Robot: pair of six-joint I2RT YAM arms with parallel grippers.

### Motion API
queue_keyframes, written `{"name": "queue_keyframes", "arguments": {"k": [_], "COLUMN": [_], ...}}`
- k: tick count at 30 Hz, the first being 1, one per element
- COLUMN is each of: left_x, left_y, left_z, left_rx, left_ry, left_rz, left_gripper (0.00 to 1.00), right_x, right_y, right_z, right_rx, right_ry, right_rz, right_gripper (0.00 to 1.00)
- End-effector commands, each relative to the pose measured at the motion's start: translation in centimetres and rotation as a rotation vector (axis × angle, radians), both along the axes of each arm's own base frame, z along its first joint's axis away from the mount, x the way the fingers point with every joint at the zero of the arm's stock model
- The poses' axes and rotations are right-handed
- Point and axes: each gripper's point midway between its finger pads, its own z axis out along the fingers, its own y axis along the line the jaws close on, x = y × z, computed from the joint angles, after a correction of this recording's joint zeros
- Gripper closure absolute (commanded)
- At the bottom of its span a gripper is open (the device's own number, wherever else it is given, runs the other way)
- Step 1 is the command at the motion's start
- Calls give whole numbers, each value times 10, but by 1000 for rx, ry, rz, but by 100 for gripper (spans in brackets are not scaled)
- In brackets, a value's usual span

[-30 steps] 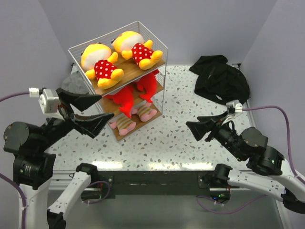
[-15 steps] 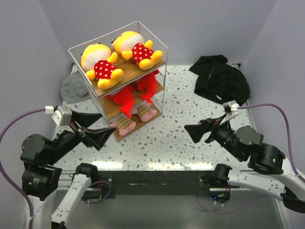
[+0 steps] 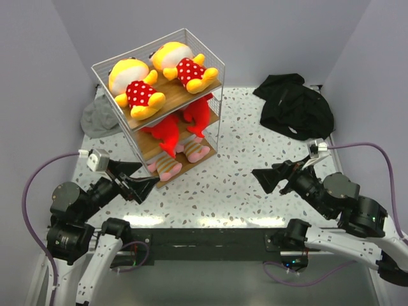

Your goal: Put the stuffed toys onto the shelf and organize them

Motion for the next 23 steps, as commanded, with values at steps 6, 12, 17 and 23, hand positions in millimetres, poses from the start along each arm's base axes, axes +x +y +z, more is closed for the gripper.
{"name": "queue_keyframes", "arguments": {"k": [6,12,17,23], "left_x": [2,1,2,1], "left_y": [1,1,1,1], "left_z": [2,0,-2,-2], "left_rx": [-22,-26,-27,-26], "left_ry": [-15,-11,-7,-9], "left_rz": [18,17,17,17], "left_gripper": [0,0,0,0], "right_x": [4,4,4,6], "right_y": [-11,-13,-14,-16], "right_z": [2,3,1,1], "right_rx": [44,46,53,61], "right_ry": [-12,-19,-14,-6], "right_rz": [-56,-63,-65,-86], "right_gripper": [1,1,2,1]}}
